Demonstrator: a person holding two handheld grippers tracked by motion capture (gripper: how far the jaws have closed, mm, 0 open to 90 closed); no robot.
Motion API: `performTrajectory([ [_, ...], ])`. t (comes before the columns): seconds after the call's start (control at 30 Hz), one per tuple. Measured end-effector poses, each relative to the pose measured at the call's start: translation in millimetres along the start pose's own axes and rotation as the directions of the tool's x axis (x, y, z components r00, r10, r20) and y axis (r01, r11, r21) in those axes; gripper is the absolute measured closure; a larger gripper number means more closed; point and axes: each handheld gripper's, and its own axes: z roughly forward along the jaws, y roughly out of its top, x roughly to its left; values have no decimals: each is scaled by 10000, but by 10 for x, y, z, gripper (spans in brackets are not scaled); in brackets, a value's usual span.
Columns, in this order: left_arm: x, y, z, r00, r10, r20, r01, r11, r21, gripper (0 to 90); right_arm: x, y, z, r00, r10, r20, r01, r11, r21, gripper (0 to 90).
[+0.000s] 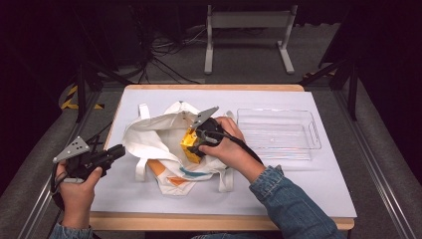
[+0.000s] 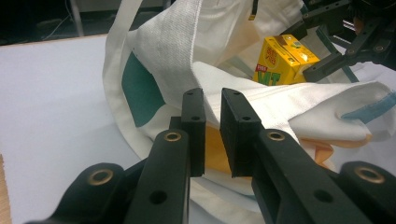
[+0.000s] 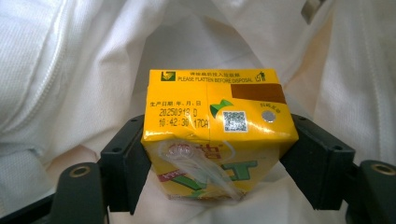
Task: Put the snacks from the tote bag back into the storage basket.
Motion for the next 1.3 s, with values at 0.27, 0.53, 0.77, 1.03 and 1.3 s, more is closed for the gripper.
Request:
performTrajectory([
  [0.27, -1, -2, -2, 10000, -41, 7, 41, 10000, -6, 802, -6, 110, 96, 9999, -112, 13, 112, 9982, -584, 286],
  [0.53, 6, -3, -3, 10000, -58, 30, 58, 10000, -14, 802, -68, -13, 186, 9989, 380, -282, -399, 9967, -708, 276],
  [0.77, -8, 6, 7, 10000, 37, 16, -37, 10000, 46, 802, -55, -43, 112, 9995, 250, -205, -256, 9991, -327, 223],
  [1.03, 1, 0, 18, 10000, 3, 42, -3, 10000, 42, 801, -32, 0, 62, 9998, 137, -135, -140, 9998, -169, 149],
  [1.3, 5, 0, 18, 10000, -44, 56, 43, 10000, 71, 800, -54, 133, 55, 9993, 218, -308, -215, 9997, 128, 102],
])
